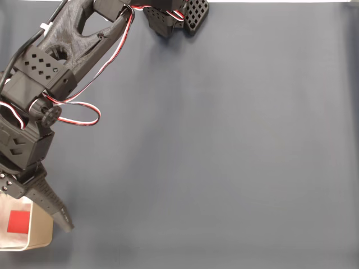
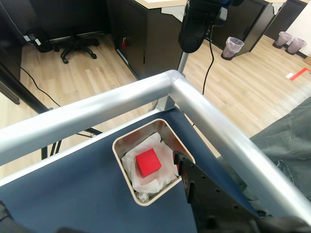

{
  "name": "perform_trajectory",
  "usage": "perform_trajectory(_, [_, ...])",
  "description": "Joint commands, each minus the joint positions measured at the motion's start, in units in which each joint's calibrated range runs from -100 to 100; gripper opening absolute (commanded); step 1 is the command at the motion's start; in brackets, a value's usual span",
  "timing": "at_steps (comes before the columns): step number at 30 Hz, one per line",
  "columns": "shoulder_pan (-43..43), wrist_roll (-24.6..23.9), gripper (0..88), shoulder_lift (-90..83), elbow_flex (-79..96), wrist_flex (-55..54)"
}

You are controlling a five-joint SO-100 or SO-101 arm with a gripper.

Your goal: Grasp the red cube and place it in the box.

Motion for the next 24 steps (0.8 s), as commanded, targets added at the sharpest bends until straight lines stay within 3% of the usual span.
perform_trajectory(1, [-0.2,-1.0,56.2,-6.3,-0.7,-2.2])
perform_trajectory(6, [-2.5,-1.9,14.0,-12.3,9.6,-10.9])
perform_trajectory(9, [-5.6,-2.7,0.5,-17.6,14.6,-10.9])
perform_trajectory(24, [-28.1,-4.9,0.0,-56.8,58.6,-10.6])
